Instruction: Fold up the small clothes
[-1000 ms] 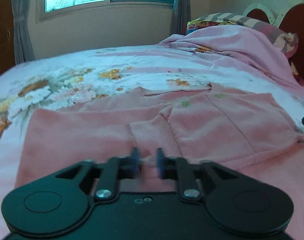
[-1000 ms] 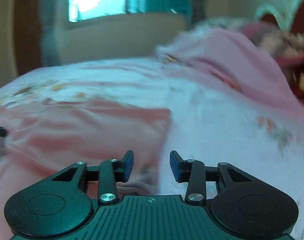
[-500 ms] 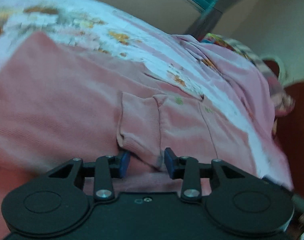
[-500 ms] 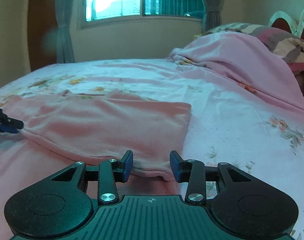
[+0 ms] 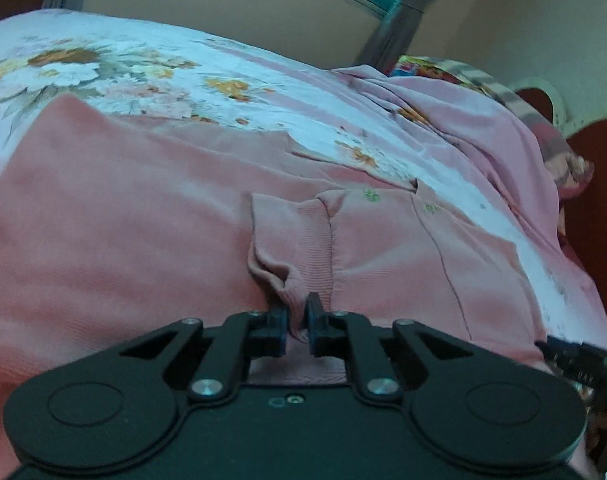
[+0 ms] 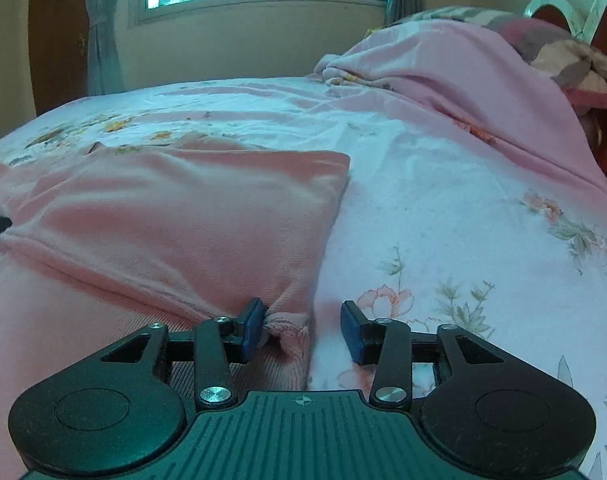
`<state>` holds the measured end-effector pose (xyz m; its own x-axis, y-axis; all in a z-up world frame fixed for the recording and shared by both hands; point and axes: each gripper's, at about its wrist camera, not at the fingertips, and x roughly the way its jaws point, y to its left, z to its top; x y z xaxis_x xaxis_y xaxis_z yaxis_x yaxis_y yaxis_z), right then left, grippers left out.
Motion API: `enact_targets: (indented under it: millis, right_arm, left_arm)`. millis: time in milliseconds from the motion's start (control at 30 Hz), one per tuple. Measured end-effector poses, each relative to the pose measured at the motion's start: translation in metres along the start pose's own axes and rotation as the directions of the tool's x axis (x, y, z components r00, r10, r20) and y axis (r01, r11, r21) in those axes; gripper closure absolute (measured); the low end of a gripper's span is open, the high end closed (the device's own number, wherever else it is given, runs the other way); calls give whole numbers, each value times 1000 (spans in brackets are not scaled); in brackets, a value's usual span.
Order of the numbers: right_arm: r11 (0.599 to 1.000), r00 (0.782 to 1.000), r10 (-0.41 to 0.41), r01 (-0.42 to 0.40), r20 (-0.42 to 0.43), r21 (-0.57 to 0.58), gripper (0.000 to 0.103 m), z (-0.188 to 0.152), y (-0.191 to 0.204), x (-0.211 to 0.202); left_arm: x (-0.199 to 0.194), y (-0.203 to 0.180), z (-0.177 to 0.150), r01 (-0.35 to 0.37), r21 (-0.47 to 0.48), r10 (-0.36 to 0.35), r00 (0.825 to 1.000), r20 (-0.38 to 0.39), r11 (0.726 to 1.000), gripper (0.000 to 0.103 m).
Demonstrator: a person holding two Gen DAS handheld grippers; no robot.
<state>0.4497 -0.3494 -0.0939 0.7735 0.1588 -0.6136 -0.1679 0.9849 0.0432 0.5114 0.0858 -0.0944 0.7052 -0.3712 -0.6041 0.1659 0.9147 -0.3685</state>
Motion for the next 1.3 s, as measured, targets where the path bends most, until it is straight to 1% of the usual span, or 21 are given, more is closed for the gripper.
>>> enact_targets:
  millis: [67, 100, 133, 200, 333, 367, 400, 433, 500, 667, 767, 833, 900, 933, 967, 1000, 1033, 1100, 1167, 1233, 1300]
  right_arm:
    - [1000, 1000, -1, 1, -8, -1, 59, 2, -1, -5]
    - [1000, 1000, -3, 3, 3, 2, 59, 3, -2, -13]
    - [1000, 1000, 0, 0, 26, 13, 59, 2, -3, -24]
    - [999, 999, 12, -13, 47, 31, 59, -4, -6, -51]
    - [993, 996, 82, -86, 43, 82, 58, -34, -7, -109]
    - [990, 995, 100, -101, 16, 97, 51, -47, -3, -121]
    - [989, 993, 112, -109, -30, 104, 21, -62, 1, -128]
    - [988, 989, 123, -115, -84, 99, 3, -78, 8, -131]
    - [995, 995, 92, -90, -47, 48, 4, -105, 22, -154]
    - [985, 995, 96, -90, -36, 147, 7, -132, 37, -202]
    - [985, 996, 88, -83, -30, 148, 13, -141, 46, -225]
    - [976, 994, 109, -104, -18, 192, 26, -146, 47, -239]
    - [964, 991, 133, -125, -22, 234, 34, -151, 44, -246]
    - [961, 991, 134, -124, -24, 249, 40, -154, 43, -249]
    - [956, 990, 139, -128, -24, 264, 41, -155, 41, -250]
    - [948, 988, 155, -143, -21, 286, 41, -155, 39, -252]
    - [936, 984, 176, -163, -14, 313, 41, -156, 36, -256]
    - [909, 977, 212, -197, -1, 368, 41, -157, 31, -258]
    - [876, 968, 250, -231, 10, 423, 41, -157, 25, -258]
    - [847, 962, 271, -250, 24, 470, 41, -159, 17, -260]
    - [816, 954, 296, -273, 37, 510, 41, -162, 10, -261]
  left_arm:
    - [-14, -5, 1, -38, 30, 37, 999, 14, 999, 64]
    - [-25, -8, 0, -82, 58, 80, 996, 44, 995, 41]
    - [-38, -11, -5, -141, 87, 134, 988, 81, 986, 34]
    - [-68, -14, -17, -226, 186, 206, 971, 121, 956, 34]
    - [-126, -6, -60, -296, 276, 279, 955, 99, 915, 32]
    - [-139, -1, -77, -323, 295, 316, 946, 74, 899, 31]
    - [-147, 2, -94, -361, 304, 360, 931, 59, 882, 30]
    - [-155, 6, -112, -396, 305, 397, 916, 62, 866, 29]
    - [-184, 7, -143, -392, 313, 379, 919, 106, 865, 29]
    - [-228, 0, -174, -363, 239, 358, 931, 67, 901, 32]
    - [-248, -2, -185, -382, 224, 374, 924, 78, 897, 32]
    - [-261, 3, -193, -385, 183, 379, 923, 69, 905, 33]
    - [-271, 10, -203, -325, 155, 324, 945, 33, 933, 36]
    - [-275, 14, -205, -298, 136, 297, 955, 24, 945, 48]
    - [-280, 19, -204, -240, 101, 241, 971, 5, 965, 59]
    - [-284, 26, -202, -179, 47, 179, 984, -13, 983, 82]
    - [-287, 36, -200, -116, -24, 115, 993, -36, 993, 89]
    - [-288, 52, -200, -17, -120, 8, 997, -71, 993, 87]
    - [-289, 66, -204, 39, -229, -55, 996, -63, 973, 83]
    - [-288, 85, -212, 154, -364, -176, 984, -29, 918, 64]
    - [-286, 98, -220, 234, -462, -249, 968, 29, 855, 53]
